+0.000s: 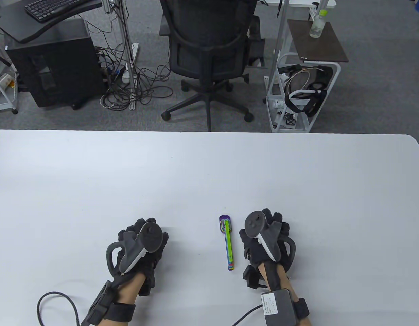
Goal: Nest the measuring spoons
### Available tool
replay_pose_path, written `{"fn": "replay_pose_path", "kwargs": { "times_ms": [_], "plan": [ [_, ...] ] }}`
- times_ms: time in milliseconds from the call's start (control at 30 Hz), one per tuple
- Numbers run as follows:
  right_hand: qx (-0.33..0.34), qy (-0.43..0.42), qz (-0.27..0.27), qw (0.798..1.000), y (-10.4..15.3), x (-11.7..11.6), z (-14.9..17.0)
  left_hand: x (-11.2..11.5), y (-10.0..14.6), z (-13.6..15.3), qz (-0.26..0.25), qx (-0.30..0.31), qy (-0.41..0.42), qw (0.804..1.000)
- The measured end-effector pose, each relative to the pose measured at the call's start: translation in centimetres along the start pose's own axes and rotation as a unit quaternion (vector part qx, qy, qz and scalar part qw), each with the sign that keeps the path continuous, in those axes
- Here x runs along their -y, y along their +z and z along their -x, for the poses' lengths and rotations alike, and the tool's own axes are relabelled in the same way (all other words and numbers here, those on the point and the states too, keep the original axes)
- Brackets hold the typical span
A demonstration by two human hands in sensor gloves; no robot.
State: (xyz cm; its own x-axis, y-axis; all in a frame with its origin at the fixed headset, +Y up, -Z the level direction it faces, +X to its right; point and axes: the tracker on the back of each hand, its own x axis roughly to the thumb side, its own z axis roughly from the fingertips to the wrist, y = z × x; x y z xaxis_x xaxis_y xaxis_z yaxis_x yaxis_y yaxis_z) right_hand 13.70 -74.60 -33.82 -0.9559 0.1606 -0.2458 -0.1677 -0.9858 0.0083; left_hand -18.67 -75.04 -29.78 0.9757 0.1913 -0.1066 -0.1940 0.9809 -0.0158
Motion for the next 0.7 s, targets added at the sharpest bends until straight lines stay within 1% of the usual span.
{"fn": "replay_pose_path", "kwargs": {
  "times_ms": [67, 133, 167, 267, 367, 500, 567, 700],
  "plan": [
    [0.0, 0.013, 0.011, 1.0, -0.4, 0.1, 0.6, 0.0, 0.1, 0.0, -0.007, 0.009, -0.012, 1.0],
    [-0.009, 0.015, 0.006, 1.0, -0.7, 0.3, 1.3, 0.0, 0.1, 0.1, -0.006, 0.019, -0.028, 0.999],
    [-0.014, 0.009, 0.005, 1.0, -0.8, 0.3, 1.7, 0.1, 0.0, 0.1, 0.001, 0.027, -0.037, 0.999],
    [-0.017, 0.004, -0.023, 1.0, -1.1, 0.4, 3.1, 0.3, -0.2, 0.2, 0.019, 0.043, -0.065, 0.997],
    [-0.02, 0.004, -0.022, 1.0, -1.2, 0.6, 4.0, 0.7, -0.5, 0.2, 0.059, 0.04, -0.091, 0.993],
    [-0.012, 0.032, -0.044, 0.998, -1.2, 0.9, 4.3, 1.1, -1.0, 0.2, 0.079, 0.043, -0.086, 0.992],
    [-0.003, 0.031, -0.036, 0.999, -0.9, 1.4, 4.1, 1.3, -1.2, 0.2, 0.091, 0.044, -0.084, 0.991],
    [0.008, 0.015, -0.022, 1.0, -0.4, 2.2, 3.8, 1.0, -0.8, 0.3, 0.088, 0.05, -0.076, 0.992]
  ]
}}
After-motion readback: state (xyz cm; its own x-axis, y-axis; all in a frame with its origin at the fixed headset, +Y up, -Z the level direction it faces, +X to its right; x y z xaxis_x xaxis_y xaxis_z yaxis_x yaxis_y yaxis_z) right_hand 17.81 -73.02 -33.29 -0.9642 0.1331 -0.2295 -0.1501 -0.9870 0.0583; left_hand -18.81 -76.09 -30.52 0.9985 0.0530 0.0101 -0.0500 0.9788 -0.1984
